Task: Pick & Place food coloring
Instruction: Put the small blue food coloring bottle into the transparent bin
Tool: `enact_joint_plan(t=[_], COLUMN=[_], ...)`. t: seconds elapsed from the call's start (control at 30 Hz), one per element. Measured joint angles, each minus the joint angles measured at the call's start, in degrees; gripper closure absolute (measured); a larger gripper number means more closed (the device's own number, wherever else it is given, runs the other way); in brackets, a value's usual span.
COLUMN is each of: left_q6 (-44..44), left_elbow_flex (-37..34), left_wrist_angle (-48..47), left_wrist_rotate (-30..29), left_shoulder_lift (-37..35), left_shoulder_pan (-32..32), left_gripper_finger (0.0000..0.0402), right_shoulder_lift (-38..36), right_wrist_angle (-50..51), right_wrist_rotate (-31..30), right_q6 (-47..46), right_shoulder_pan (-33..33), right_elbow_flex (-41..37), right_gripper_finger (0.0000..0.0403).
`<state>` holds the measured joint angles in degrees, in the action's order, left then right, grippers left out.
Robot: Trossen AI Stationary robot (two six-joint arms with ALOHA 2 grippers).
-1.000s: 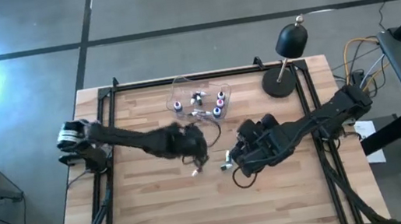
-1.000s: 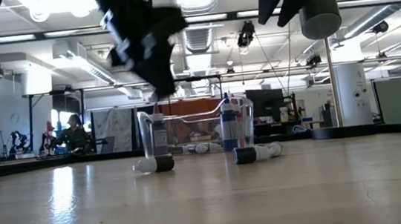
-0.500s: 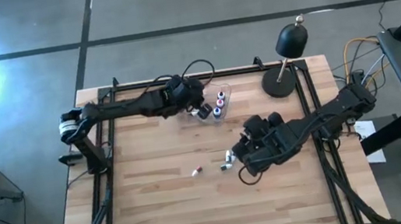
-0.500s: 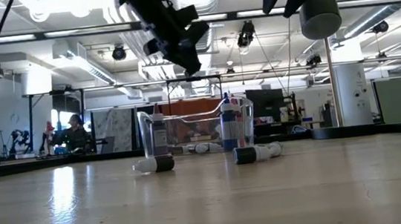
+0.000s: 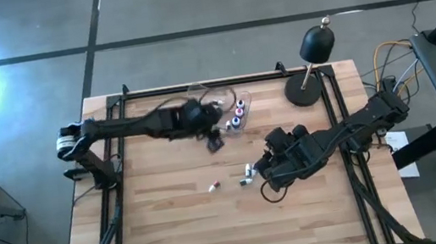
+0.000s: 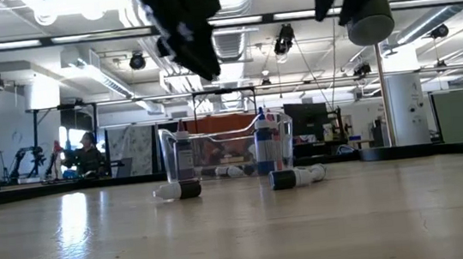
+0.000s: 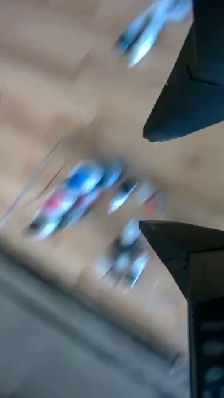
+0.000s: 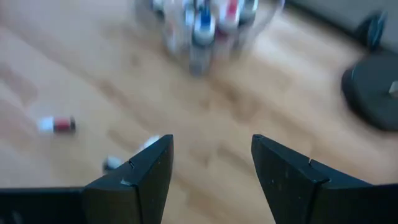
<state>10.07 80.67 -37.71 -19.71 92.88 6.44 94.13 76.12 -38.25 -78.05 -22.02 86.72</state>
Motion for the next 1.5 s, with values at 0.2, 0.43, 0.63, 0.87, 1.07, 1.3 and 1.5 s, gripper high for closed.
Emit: enact_joint_plan(t=[0.2,0.43,0.63,0.87,1.07,1.3,1.5], left_q6=[2.0,24.6,38.7,44.3,43.0,40.5,39.3], left_elbow_flex=[-8.0,-18.4,-26.8,-31.9,-32.7,-33.0,-33.3], left_wrist_angle=[-3.1,-2.7,0.9,2.9,3.3,3.7,3.7], left_wrist_rotate=[0.7,0.3,0.6,-1.8,-3.6,-4.3,-4.4], left_shoulder_lift=[-3.7,-7.8,-12.8,-17.4,-18.6,-18.5,-18.5], left_shoulder_pan=[-9.9,-15.0,-18.2,-20.7,-20.7,-20.7,-20.6], left_gripper_finger=[0.0207,0.0207,0.0207,0.0206,0.0206,0.0206,0.0206], right_shoulder_lift=[0.0,0.2,2.4,5.7,8.7,11.3,14.3], right_wrist_angle=[-7.7,-23.5,-42.8,-43.9,-43.9,-43.3,-40.6], right_wrist_rotate=[13.0,35.0,37.6,33.9,30.8,29.6,29.6], right_q6=[13.5,8.6,-0.9,-7.9,-9.1,-7.5,-7.2], right_shoulder_pan=[1.7,7.9,10.1,10.2,11.1,11.3,12.2], right_elbow_flex=[-4.7,-15.5,-24.4,-26.7,-25.4,-20.8,-19.5], right_gripper_finger=[0.0194,0.0194,0.0194,0.0214,0.0242,0.0243,0.0241])
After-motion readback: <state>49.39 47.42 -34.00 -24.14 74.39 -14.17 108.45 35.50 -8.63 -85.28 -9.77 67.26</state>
